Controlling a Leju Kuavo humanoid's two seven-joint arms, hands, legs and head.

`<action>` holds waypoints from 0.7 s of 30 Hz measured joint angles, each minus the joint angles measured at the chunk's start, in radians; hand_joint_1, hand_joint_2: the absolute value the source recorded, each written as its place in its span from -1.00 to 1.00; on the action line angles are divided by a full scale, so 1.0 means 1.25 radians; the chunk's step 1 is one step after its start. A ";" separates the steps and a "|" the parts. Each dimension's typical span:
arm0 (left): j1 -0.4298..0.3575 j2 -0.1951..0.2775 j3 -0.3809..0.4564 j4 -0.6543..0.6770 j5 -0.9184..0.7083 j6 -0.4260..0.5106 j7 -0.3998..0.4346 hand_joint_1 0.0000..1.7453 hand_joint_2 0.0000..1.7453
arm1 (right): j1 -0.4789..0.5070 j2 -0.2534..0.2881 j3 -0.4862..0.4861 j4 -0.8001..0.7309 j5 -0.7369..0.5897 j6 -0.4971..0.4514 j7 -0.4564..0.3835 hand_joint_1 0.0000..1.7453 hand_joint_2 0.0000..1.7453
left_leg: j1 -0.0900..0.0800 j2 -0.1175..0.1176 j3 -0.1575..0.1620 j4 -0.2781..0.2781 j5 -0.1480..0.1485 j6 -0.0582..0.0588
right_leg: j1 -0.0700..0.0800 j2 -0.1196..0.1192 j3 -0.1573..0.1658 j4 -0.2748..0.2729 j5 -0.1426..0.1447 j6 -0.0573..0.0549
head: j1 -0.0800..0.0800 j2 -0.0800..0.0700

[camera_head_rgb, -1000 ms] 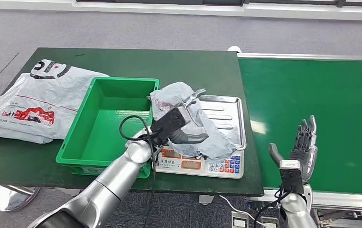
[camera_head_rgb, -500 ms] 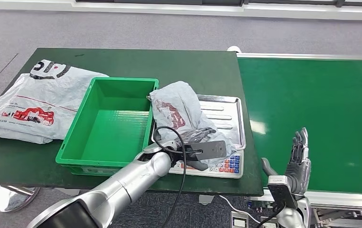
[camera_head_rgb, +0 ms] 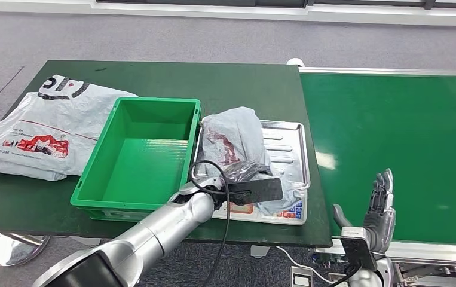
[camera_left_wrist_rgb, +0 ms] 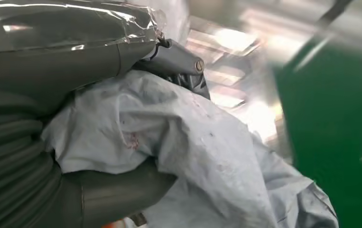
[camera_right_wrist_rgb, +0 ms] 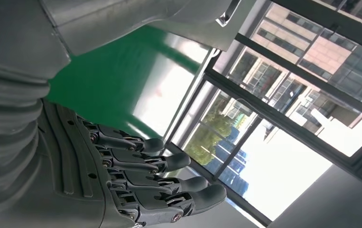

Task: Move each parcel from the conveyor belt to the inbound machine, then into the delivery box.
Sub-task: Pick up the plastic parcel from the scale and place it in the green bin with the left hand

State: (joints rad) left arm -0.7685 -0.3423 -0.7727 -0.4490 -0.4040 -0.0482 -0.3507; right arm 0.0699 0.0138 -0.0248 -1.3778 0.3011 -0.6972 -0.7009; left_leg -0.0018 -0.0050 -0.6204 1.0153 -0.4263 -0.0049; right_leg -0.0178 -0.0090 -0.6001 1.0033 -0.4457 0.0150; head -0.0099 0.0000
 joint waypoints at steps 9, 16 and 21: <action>0.116 0.062 0.055 -0.246 -0.008 0.221 -0.215 1.00 1.00 | 0.001 -0.012 0.002 -0.003 -0.025 0.000 0.000 -1.00 1.00 | 0.000 0.000 0.000 0.000 -0.001 0.000 | 0.000 -0.001 0.000 0.000 -0.001 0.001 | 0.000 0.000; 0.157 0.085 0.056 -0.346 -0.037 0.344 -0.278 1.00 1.00 | 0.001 -0.020 0.010 -0.003 -0.026 0.000 0.000 -1.00 1.00 | 0.000 0.000 0.000 0.000 -0.001 0.000 | 0.000 -0.001 0.000 0.000 -0.001 0.001 | 0.000 0.000; 0.167 0.095 0.056 -0.372 -0.037 0.344 -0.279 1.00 1.00 | 0.001 -0.021 0.012 -0.003 -0.026 0.000 0.000 -1.00 1.00 | 0.000 0.000 0.000 0.000 -0.001 0.000 | 0.000 -0.001 0.000 0.000 -0.001 0.001 | 0.000 0.000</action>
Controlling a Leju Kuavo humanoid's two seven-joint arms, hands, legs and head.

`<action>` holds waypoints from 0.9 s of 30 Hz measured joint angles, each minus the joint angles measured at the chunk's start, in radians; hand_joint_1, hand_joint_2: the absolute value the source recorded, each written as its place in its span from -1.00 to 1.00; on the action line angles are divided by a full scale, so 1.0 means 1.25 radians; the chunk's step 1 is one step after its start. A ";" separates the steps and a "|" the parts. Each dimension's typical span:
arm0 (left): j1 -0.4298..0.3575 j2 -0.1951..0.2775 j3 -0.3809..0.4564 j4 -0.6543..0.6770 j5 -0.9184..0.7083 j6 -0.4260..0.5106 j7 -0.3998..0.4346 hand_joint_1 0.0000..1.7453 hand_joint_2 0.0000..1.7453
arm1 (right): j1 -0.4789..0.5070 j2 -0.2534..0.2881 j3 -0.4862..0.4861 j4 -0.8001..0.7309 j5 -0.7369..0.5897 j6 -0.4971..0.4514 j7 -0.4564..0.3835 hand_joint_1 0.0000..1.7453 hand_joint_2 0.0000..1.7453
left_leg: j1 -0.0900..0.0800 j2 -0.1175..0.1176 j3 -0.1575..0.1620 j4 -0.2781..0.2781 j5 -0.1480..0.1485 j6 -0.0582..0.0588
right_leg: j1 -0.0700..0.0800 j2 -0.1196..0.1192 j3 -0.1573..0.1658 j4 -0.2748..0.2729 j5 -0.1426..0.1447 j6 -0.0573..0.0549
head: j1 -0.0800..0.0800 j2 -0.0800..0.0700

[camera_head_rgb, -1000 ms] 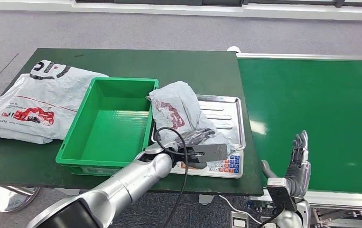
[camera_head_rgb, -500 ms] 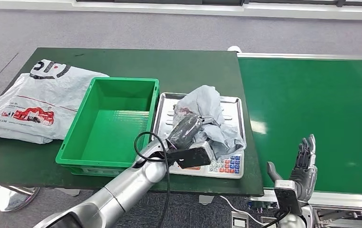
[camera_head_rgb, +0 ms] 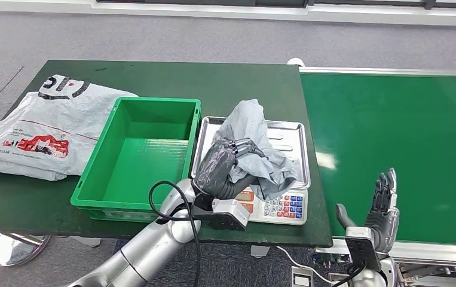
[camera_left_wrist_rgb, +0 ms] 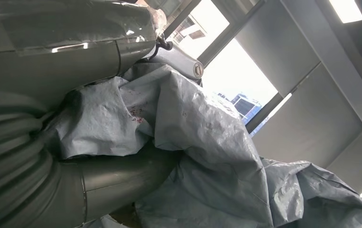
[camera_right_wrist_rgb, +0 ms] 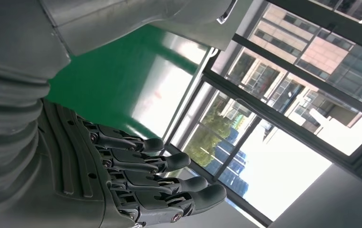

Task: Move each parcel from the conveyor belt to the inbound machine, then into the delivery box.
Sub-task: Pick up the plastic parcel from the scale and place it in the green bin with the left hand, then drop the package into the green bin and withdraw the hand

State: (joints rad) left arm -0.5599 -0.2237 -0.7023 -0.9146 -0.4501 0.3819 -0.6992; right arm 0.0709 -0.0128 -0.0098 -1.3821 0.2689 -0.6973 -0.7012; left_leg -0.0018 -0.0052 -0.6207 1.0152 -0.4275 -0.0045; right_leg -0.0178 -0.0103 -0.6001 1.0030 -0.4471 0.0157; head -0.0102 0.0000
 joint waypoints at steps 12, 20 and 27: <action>0.006 0.011 -0.001 -0.025 0.011 0.021 0.000 1.00 1.00 | 0.000 -0.001 0.002 0.000 0.001 0.000 0.000 -1.00 1.00 | 0.000 0.000 0.000 0.000 0.000 0.000 | 0.000 0.000 0.000 0.000 0.000 0.000 | 0.000 0.000; 0.018 0.055 -0.025 -0.142 0.081 0.221 0.001 1.00 1.00 | 0.000 -0.002 0.002 -0.007 0.013 0.000 0.000 -1.00 1.00 | 0.000 0.000 0.000 0.000 0.000 0.000 | 0.000 0.000 0.000 0.000 0.000 0.000 | 0.000 0.000; 0.026 0.068 0.095 -0.139 0.071 0.241 0.029 1.00 1.00 | 0.001 -0.003 0.002 -0.013 0.020 0.000 0.000 -1.00 1.00 | 0.000 0.001 0.000 0.000 0.000 0.000 | 0.000 0.002 0.000 0.000 0.000 0.000 | 0.000 0.000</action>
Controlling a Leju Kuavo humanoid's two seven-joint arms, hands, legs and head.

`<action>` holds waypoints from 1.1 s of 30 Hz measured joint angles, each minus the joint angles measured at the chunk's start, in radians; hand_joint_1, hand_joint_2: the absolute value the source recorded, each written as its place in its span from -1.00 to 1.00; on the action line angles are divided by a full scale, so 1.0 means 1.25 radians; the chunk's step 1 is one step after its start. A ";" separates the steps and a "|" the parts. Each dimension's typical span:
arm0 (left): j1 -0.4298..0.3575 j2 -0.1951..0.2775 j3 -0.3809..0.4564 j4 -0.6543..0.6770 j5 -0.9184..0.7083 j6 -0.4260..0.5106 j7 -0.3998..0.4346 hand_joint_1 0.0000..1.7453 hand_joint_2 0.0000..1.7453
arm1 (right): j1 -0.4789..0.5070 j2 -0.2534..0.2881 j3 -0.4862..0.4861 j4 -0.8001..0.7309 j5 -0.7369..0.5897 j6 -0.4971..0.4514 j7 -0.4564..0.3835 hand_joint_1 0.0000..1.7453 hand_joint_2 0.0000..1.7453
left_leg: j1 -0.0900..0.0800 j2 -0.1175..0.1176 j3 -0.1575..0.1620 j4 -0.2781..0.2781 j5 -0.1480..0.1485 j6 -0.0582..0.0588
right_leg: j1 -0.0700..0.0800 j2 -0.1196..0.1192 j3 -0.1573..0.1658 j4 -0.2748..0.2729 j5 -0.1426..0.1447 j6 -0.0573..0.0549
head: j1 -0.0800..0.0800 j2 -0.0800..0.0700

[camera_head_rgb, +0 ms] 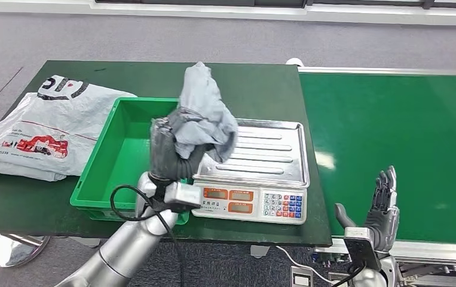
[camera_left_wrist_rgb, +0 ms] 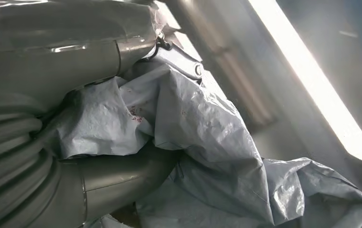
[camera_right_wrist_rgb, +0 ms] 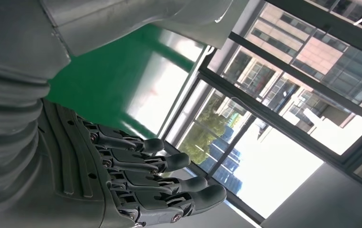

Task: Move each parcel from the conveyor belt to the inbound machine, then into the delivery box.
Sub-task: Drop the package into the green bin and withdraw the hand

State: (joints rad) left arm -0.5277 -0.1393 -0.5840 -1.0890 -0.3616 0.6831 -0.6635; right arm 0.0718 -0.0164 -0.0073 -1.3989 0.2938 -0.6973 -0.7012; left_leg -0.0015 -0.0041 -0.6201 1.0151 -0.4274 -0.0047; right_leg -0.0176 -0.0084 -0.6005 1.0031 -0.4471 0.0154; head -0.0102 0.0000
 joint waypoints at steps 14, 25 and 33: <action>-0.066 0.018 0.180 0.286 -0.097 -0.180 0.285 1.00 1.00 | -0.002 0.004 -0.014 0.000 0.051 0.000 0.000 -1.00 1.00 | 0.000 0.000 0.000 0.000 0.001 -0.001 | 0.000 0.000 -0.001 0.000 0.001 -0.001 | 0.000 0.000; -0.114 0.012 0.182 0.421 -0.160 -0.242 0.363 -1.00 1.00 | -0.001 0.013 -0.029 0.000 0.059 0.000 0.001 -1.00 1.00 | 0.000 0.001 0.000 0.000 0.001 -0.001 | 0.000 0.001 -0.001 0.000 0.001 -0.001 | 0.000 0.000; -0.113 0.005 0.215 0.412 -0.112 -0.189 0.287 -1.00 0.50 | -0.002 0.015 -0.029 0.000 0.059 0.000 0.001 -1.00 1.00 | 0.000 0.000 0.000 0.000 0.001 -0.001 | 0.000 0.000 -0.001 0.000 0.001 -0.001 | 0.000 0.000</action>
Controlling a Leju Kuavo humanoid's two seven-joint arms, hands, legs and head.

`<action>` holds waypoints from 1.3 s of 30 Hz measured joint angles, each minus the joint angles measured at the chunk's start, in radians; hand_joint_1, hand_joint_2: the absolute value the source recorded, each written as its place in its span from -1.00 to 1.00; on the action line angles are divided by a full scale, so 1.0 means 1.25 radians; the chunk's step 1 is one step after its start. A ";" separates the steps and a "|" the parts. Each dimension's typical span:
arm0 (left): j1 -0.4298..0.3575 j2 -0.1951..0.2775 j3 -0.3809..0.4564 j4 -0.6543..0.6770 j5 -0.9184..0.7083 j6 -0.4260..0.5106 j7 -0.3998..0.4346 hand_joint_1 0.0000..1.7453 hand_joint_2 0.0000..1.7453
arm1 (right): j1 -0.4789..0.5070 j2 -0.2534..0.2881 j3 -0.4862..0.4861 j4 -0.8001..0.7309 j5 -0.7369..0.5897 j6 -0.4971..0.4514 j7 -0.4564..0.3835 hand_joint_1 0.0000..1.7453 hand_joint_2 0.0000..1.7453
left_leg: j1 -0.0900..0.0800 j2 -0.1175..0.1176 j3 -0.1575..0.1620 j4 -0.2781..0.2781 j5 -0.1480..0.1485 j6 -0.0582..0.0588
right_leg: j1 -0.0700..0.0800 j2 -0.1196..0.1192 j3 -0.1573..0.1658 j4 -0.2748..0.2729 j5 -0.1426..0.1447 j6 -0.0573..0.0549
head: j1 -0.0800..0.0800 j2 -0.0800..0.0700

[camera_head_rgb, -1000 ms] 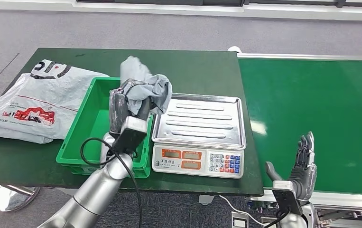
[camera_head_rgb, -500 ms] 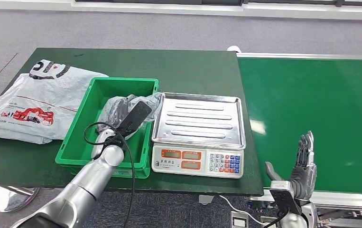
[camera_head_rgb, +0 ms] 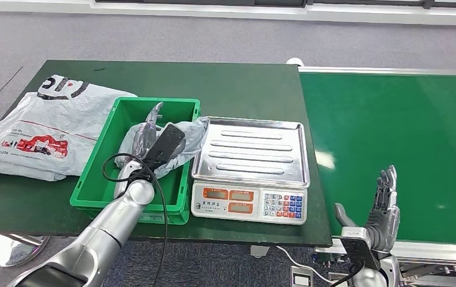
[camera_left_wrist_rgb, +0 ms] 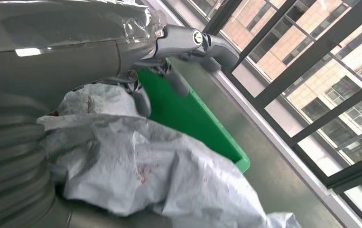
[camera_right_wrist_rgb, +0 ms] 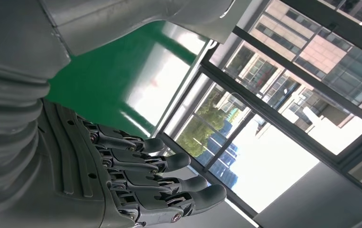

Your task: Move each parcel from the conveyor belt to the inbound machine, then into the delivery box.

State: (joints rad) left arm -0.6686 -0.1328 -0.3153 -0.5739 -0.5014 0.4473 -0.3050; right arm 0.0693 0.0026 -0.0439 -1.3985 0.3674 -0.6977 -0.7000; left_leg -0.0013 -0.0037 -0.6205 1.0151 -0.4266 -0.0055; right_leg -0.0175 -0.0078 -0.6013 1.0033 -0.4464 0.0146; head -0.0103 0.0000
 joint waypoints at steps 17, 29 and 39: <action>0.155 -0.023 0.095 -0.316 0.330 -0.095 -0.197 -1.00 -1.00 | 0.019 -0.002 0.000 -0.017 -0.007 0.000 -0.001 -1.00 1.00 | 0.000 0.000 0.000 0.000 -0.001 0.000 | 0.000 0.000 0.000 0.000 -0.001 0.000 | 0.000 0.000; 0.265 -0.019 0.055 -0.632 0.361 -0.103 -0.100 -1.00 -1.00 | 0.132 0.026 -0.002 -0.134 0.013 0.000 -0.001 -1.00 1.00 | 0.000 -0.001 0.000 0.000 -0.002 -0.001 | 0.000 -0.001 0.000 0.000 -0.003 0.001 | 0.000 0.000; 0.263 0.009 -0.132 -0.749 0.619 -0.468 0.140 -1.00 -1.00 | 0.185 0.033 -0.003 -0.228 0.036 0.000 0.041 -1.00 1.00 | 0.000 0.000 0.000 0.000 -0.003 0.000 | 0.000 0.000 0.000 -0.001 -0.003 0.001 | 0.000 0.000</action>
State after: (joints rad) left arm -0.3405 -0.1216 -0.4801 -1.5104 0.2719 -0.1374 -0.1300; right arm 0.3001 0.0439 -0.0472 -1.6831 0.4121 -0.6981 -0.6482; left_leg -0.0019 -0.0039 -0.6202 1.0152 -0.4309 -0.0051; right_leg -0.0181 -0.0081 -0.6009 1.0025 -0.4497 0.0158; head -0.0103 0.0000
